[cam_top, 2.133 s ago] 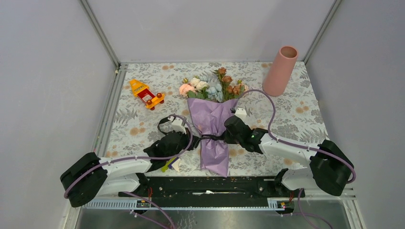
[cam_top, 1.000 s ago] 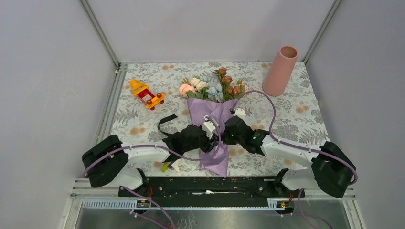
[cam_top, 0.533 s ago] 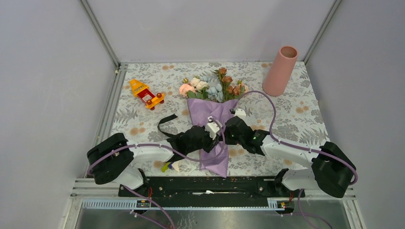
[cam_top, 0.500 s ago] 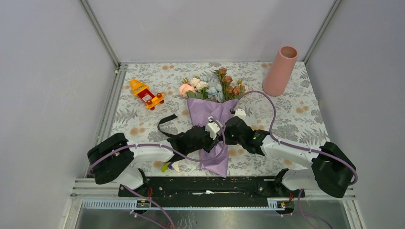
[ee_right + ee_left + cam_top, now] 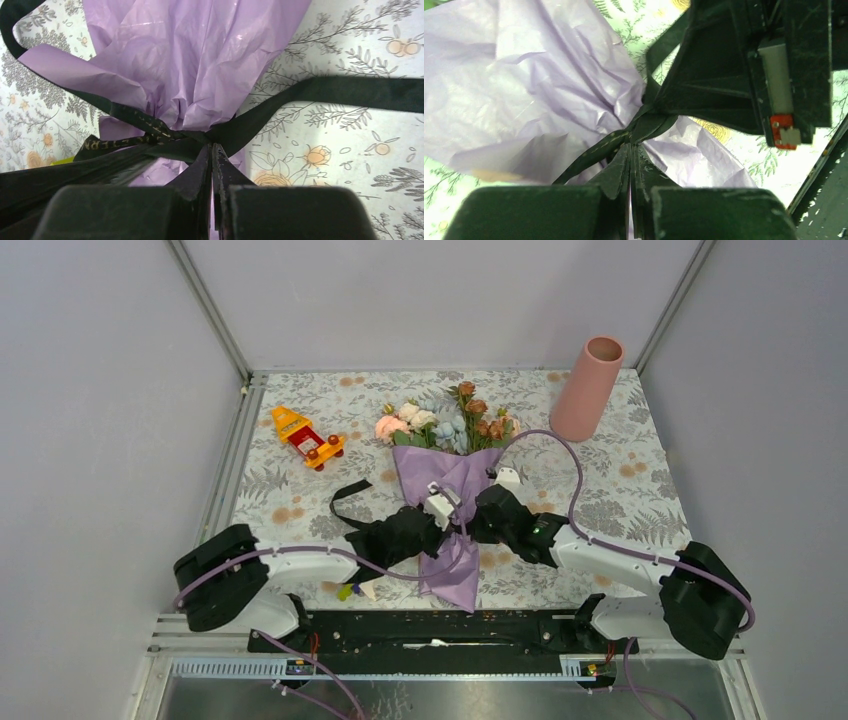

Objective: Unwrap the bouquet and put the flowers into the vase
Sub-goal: Untie the ribbon from the wrapping paper.

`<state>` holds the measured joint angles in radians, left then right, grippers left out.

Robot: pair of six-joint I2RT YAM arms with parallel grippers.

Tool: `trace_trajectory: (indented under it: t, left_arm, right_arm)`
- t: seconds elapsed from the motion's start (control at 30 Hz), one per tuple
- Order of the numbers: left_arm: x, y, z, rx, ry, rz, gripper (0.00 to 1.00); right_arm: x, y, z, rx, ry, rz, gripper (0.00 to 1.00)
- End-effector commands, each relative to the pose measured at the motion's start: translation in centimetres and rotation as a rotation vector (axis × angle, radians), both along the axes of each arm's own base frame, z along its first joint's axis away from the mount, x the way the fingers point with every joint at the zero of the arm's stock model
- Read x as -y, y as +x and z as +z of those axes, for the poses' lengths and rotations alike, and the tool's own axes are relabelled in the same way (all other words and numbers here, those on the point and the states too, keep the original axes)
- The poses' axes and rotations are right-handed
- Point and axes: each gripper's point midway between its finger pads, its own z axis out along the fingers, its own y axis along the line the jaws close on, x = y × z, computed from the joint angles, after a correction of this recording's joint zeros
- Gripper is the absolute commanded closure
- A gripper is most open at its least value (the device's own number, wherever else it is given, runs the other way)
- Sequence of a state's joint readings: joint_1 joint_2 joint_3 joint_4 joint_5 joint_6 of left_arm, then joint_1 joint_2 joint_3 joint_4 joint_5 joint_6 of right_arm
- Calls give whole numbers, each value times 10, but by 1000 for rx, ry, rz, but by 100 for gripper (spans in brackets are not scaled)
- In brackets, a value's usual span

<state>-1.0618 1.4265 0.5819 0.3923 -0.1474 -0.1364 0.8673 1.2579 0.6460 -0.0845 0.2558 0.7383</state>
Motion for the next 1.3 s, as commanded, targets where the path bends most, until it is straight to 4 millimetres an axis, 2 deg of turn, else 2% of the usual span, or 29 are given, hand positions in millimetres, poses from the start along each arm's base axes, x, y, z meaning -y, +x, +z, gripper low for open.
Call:
trace_trajectory:
  t: [0.0, 0.33, 0.53, 0.63, 0.7, 0.8, 0.93, 1.07, 1.17, 1.27]
  left_arm:
    - [-13, 6, 31, 3, -145, 137, 100]
    - [-62, -10, 10, -179, -290, 370, 100]
    - [-84, -19, 5, -231, -371, 446, 100]
    - [-99, -19, 2, -239, -369, 509, 94]
    - [-107, -19, 2, -240, -367, 544, 80]
    - [-114, -20, 11, -218, -363, 547, 73]
    - [-109, -22, 45, -144, -368, 449, 56]
    - [-83, -31, 82, -65, -359, 239, 36]
    - [-58, -35, 93, -41, -295, 106, 29]
    - [-40, -29, 84, -30, -192, 44, 28]
  right_arm:
    - [21, 8, 5, 39, -48, -75, 100]
    - [27, 6, -6, 10, -53, -100, 100]
    - [27, 3, -9, -7, -46, -102, 100]
    - [27, 2, -10, -14, -44, -100, 100]
    - [26, 0, -11, -20, -39, -94, 100]
    - [23, -3, -10, -29, -26, -74, 100]
    - [17, -5, -6, -26, 2, -42, 100]
    - [16, -7, -3, -22, 14, -26, 100]
    - [15, -7, -2, -19, 19, -20, 100]
    - [13, -7, 0, -19, 24, -14, 100]
